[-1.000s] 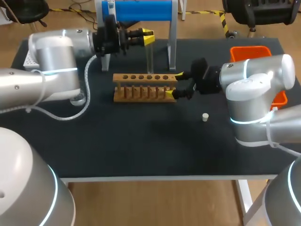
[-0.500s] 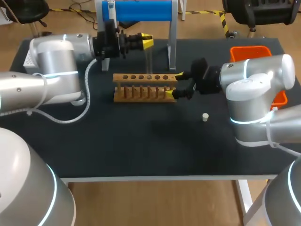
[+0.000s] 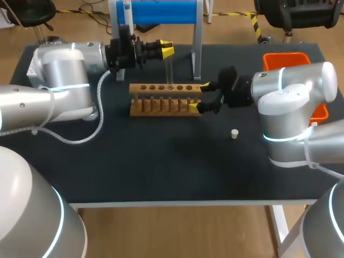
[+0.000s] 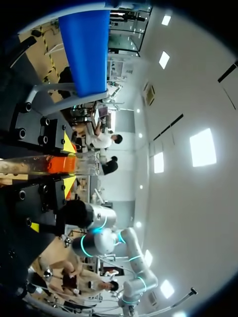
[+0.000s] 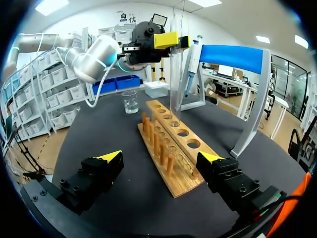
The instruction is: Invert the test tube, pick up the pipette, mount the tip to pipette, aspirate from beaker and dispense into the tube, eject the tip, return the pipette, and cap with the stopper.
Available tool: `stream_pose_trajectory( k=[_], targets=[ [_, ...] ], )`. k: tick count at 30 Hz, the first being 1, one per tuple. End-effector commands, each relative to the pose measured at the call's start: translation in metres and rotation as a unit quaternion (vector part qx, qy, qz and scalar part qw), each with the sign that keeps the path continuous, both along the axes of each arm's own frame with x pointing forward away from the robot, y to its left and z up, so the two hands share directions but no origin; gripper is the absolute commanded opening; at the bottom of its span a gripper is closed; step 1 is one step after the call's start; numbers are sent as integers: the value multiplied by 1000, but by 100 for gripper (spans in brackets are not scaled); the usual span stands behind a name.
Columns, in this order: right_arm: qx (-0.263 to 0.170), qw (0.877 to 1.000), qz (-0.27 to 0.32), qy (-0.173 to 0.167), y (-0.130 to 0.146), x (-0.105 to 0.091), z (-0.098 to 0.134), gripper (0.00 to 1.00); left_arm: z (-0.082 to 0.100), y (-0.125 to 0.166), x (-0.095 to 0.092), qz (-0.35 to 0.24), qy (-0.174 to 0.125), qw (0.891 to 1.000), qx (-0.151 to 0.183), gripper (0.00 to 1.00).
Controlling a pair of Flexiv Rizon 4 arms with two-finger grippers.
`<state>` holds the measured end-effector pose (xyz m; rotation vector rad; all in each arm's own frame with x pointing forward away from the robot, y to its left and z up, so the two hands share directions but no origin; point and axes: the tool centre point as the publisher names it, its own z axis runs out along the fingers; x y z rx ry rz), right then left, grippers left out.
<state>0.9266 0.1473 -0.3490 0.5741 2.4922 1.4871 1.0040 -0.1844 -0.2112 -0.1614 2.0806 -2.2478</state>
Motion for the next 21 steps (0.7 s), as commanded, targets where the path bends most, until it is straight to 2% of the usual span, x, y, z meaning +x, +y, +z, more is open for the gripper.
stream_pose_trajectory(
  k=[1,10,21],
  targets=[
    [0,1000,0,0,0,0,0,100,-4,-1,2,0,1,1000,0,0],
    [0,1000,0,0,0,0,0,100,-10,-2,2,-1,10,1000,-3,0],
    [0,1000,0,0,0,0,0,100,-18,0,2,-1,19,1000,7,0]
  ],
)
